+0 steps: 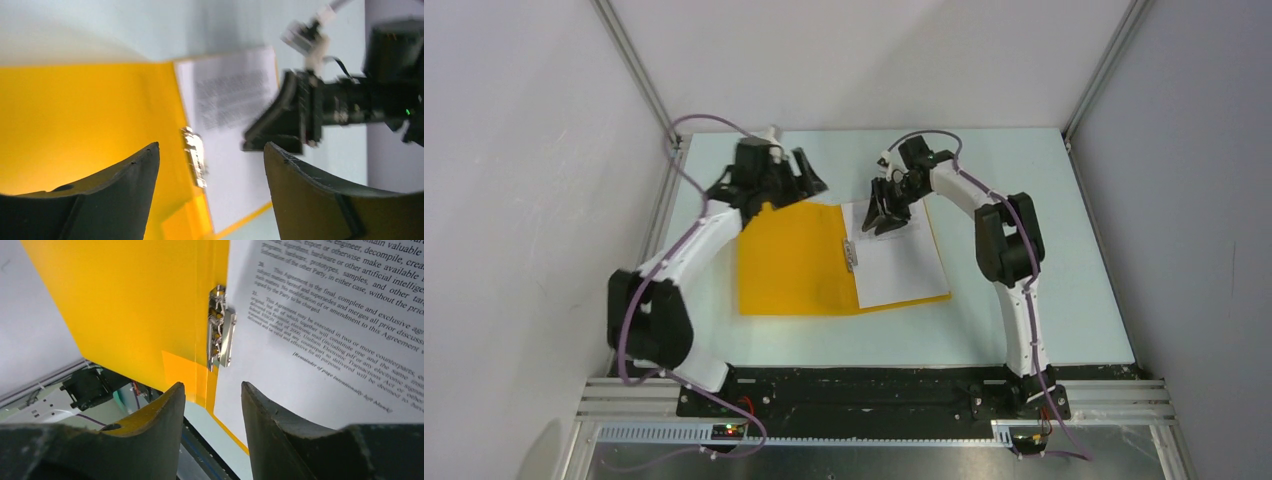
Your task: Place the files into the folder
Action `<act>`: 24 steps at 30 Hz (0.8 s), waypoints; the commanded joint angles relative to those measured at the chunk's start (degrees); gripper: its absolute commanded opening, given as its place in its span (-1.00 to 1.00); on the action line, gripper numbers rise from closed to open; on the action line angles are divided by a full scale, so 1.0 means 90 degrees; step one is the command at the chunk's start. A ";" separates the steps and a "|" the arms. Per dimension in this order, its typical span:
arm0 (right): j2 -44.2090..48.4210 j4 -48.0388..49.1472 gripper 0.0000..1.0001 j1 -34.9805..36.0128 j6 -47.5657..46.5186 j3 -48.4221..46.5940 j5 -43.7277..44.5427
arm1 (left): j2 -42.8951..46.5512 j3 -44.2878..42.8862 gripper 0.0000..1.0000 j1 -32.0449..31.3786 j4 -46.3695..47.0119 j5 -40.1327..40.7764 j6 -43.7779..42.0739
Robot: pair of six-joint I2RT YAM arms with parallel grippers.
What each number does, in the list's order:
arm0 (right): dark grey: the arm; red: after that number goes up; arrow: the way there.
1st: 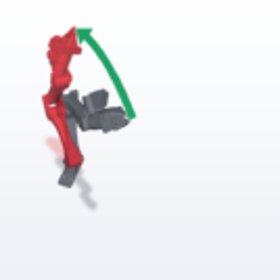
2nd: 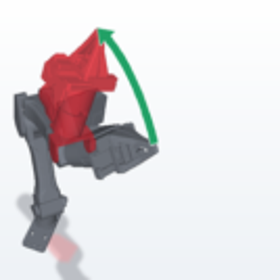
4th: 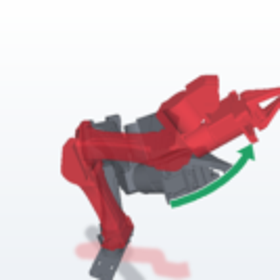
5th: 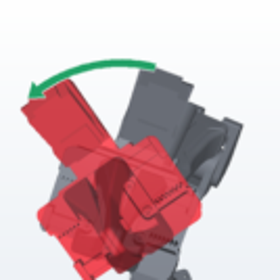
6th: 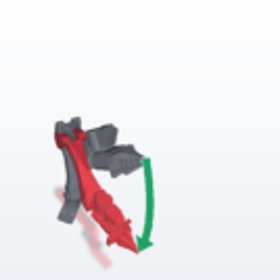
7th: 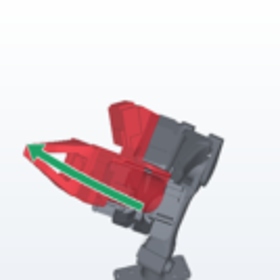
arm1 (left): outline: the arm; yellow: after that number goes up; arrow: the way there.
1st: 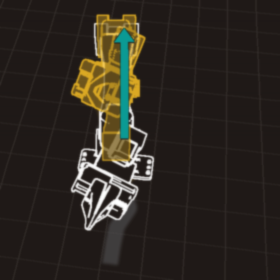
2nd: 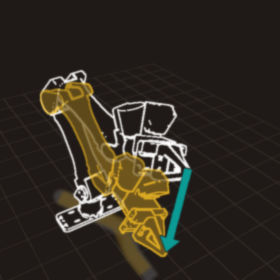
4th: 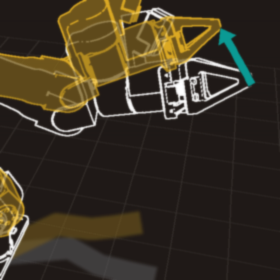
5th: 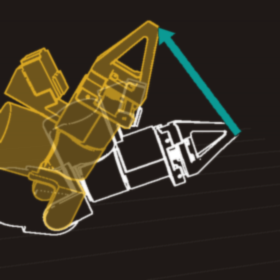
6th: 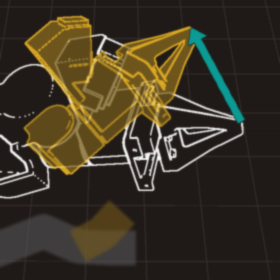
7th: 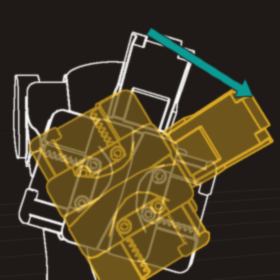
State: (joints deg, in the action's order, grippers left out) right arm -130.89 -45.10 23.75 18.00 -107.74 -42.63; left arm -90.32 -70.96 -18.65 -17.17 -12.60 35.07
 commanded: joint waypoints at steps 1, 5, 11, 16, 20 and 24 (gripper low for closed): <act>0.0966 0.0019 0.05 -0.0183 -0.0907 0.0106 0.0344 | 0.0954 0.0046 0.63 0.1080 -0.0798 0.0597 -0.1296; 0.1645 -0.0020 0.28 -0.0689 -0.1265 0.0884 0.0759 | 0.1352 0.0426 0.78 0.2122 -0.1427 0.0808 -0.1458; 0.2188 -0.0089 0.50 -0.1688 -0.1556 0.1849 0.1026 | 0.1317 0.1231 0.99 0.3530 -0.1788 0.0360 -0.0938; 0.2034 -0.0086 0.61 -0.2165 -0.1758 0.2204 0.1180 | 0.0652 0.1606 0.99 0.3969 -0.1514 -0.1138 -0.0799; 0.1547 -0.0122 0.66 -0.2281 -0.2072 0.2169 0.1136 | 0.0358 0.1479 0.99 0.3926 -0.1251 -0.2226 -0.0656; 0.1062 -0.0305 0.66 -0.2161 -0.2682 0.1851 0.0691 | 0.0271 0.1161 0.99 0.3730 -0.1078 -0.2796 -0.0553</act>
State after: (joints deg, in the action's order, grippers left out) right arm -117.21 -46.22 3.05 0.38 -87.88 -32.95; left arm -88.14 -56.34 16.36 -30.57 -27.38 28.36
